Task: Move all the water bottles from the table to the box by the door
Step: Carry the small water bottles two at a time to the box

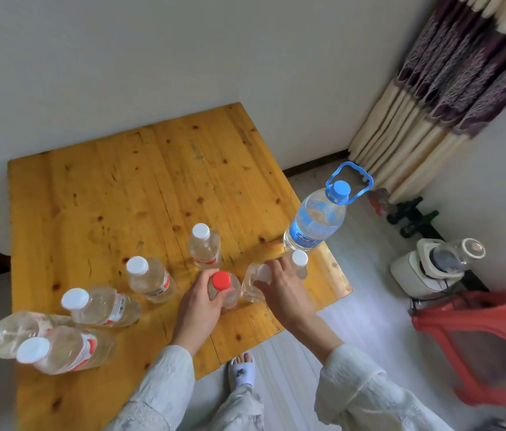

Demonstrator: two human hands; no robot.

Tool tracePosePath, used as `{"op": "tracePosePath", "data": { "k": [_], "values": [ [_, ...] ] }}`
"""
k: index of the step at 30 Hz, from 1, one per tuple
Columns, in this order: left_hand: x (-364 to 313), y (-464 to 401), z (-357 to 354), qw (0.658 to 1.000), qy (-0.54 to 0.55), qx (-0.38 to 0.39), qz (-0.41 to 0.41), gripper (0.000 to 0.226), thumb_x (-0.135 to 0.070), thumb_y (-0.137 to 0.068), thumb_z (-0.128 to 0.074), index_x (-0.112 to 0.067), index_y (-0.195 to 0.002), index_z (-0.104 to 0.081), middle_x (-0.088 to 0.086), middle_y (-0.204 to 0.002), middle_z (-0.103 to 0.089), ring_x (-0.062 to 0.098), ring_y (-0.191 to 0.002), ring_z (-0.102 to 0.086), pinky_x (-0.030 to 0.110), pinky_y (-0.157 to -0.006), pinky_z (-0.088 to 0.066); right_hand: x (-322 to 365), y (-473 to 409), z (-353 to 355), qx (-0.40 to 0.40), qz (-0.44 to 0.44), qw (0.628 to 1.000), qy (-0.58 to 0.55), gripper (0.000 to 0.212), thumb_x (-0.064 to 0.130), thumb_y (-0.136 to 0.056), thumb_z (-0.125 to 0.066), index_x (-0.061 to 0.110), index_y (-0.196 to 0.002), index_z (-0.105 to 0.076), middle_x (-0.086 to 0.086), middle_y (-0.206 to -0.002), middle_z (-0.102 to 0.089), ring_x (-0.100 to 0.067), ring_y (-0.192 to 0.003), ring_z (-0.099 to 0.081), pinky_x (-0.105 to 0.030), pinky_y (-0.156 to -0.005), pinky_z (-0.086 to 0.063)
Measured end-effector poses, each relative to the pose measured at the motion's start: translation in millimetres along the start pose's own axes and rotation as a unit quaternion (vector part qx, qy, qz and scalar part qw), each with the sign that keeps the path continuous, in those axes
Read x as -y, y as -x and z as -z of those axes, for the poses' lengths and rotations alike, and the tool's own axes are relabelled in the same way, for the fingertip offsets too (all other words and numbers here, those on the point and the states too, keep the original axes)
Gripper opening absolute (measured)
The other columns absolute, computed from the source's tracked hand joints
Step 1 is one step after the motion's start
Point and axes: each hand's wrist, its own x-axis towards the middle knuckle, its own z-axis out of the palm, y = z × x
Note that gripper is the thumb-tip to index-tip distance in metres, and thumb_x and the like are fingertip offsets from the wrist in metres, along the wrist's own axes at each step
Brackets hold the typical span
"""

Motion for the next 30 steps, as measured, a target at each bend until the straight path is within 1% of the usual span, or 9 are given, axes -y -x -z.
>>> {"op": "tracePosePath", "data": {
  "k": [2, 4, 10, 12, 17, 21, 24, 27, 30],
  "values": [
    [1, 2, 0, 1.0, -0.014, 0.013, -0.015, 0.028, -0.021, -0.084, -0.061, -0.031, -0.106, -0.047, -0.006, -0.107, -0.057, 0.014, -0.1, -0.051, 0.025, -0.083, -0.04, -2, 8, -1, 0.001, 0.027, 0.998, 0.065, 0.041, 0.037, -0.088, -0.052, 0.008, -0.116, -0.046, -0.01, -0.114, -0.048, -0.031, -0.091, -0.055, -0.038, -0.058, -0.041],
    [0, 7, 1, 0.999, -0.018, 0.012, -0.028, 0.027, -0.021, -0.085, -0.06, -0.026, -0.109, -0.048, -0.004, -0.106, -0.057, 0.016, -0.099, -0.052, 0.029, -0.084, -0.042, -8, 22, -1, 0.0, 0.041, 0.995, 0.094, 0.043, 0.04, -0.089, -0.049, 0.011, -0.119, -0.044, -0.009, -0.113, -0.049, -0.029, -0.093, -0.054, -0.037, -0.055, -0.04],
    [-22, 31, -4, 0.994, -0.01, 0.071, -0.077, 0.025, -0.025, -0.085, -0.058, -0.022, -0.109, -0.05, 0.0, -0.106, -0.059, 0.018, -0.102, -0.052, 0.03, -0.086, -0.04, -42, 84, 20, -0.064, 0.006, 0.998, 0.022, 0.047, 0.046, -0.087, -0.048, 0.014, -0.121, -0.047, -0.005, -0.117, -0.052, -0.024, -0.108, -0.046, -0.034, -0.073, -0.04],
    [-33, 48, -16, 0.99, -0.017, 0.091, -0.105, 0.027, -0.024, -0.085, -0.059, -0.017, -0.11, -0.053, 0.003, -0.107, -0.061, 0.02, -0.102, -0.054, 0.035, -0.088, -0.043, -56, 119, 26, -0.076, -0.028, 0.997, -0.021, 0.047, 0.046, -0.088, -0.046, 0.013, -0.122, -0.045, -0.005, -0.121, -0.05, -0.024, -0.112, -0.045, -0.038, -0.082, -0.043],
    [-58, 111, -58, 0.975, -0.009, 0.132, -0.181, 0.025, -0.016, -0.082, -0.064, -0.015, -0.106, -0.056, 0.005, -0.098, -0.063, 0.03, -0.097, -0.058, 0.043, -0.089, -0.046, -84, 227, 35, -0.175, -0.098, 0.976, -0.084, 0.044, 0.044, -0.087, -0.049, 0.011, -0.116, -0.047, -0.004, -0.119, -0.048, -0.026, -0.101, -0.052, -0.038, -0.081, -0.044],
    [-87, 173, -98, 0.953, 0.038, 0.197, -0.227, 0.024, -0.027, -0.082, -0.063, -0.018, -0.104, -0.056, 0.003, -0.096, -0.064, 0.027, -0.096, -0.059, 0.037, -0.085, -0.046, -105, 322, 48, -0.281, -0.163, 0.938, -0.123, 0.039, 0.037, -0.084, -0.058, 0.007, -0.107, -0.053, -0.008, -0.11, -0.053, -0.028, -0.092, -0.056, -0.036, -0.079, -0.044],
    [-112, 229, -137, 0.923, 0.06, 0.27, -0.266, 0.035, -0.04, -0.078, -0.053, -0.018, -0.106, -0.056, 0.004, -0.101, -0.065, 0.021, -0.098, -0.058, 0.034, -0.086, -0.043, -122, 400, 54, -0.357, -0.223, 0.896, -0.139, 0.035, 0.033, -0.082, -0.062, 0.005, -0.101, -0.056, -0.01, -0.104, -0.055, -0.027, -0.09, -0.057, -0.035, -0.079, -0.044],
    [-134, 290, -183, 0.88, 0.068, 0.358, -0.304, 0.037, -0.039, -0.078, -0.05, -0.017, -0.107, -0.055, 0.001, -0.099, -0.064, 0.019, -0.095, -0.058, 0.037, -0.088, -0.043, -139, 479, 56, -0.421, -0.281, 0.85, -0.145, 0.034, 0.035, -0.084, -0.059, 0.005, -0.101, -0.056, -0.009, -0.101, -0.054, -0.027, -0.089, -0.057, -0.045, -0.082, -0.049],
    [-153, 353, -231, 0.823, 0.063, 0.443, -0.351, 0.019, -0.035, -0.083, -0.055, -0.027, -0.1, -0.054, -0.013, -0.091, -0.062, 0.008, -0.087, -0.058, 0.031, -0.082, -0.043, -152, 556, 56, -0.483, -0.347, 0.792, -0.141, 0.036, 0.041, -0.084, -0.056, 0.009, -0.1, -0.056, -0.005, -0.1, -0.054, -0.024, -0.089, -0.057, -0.047, -0.082, -0.05]
  ]
}}
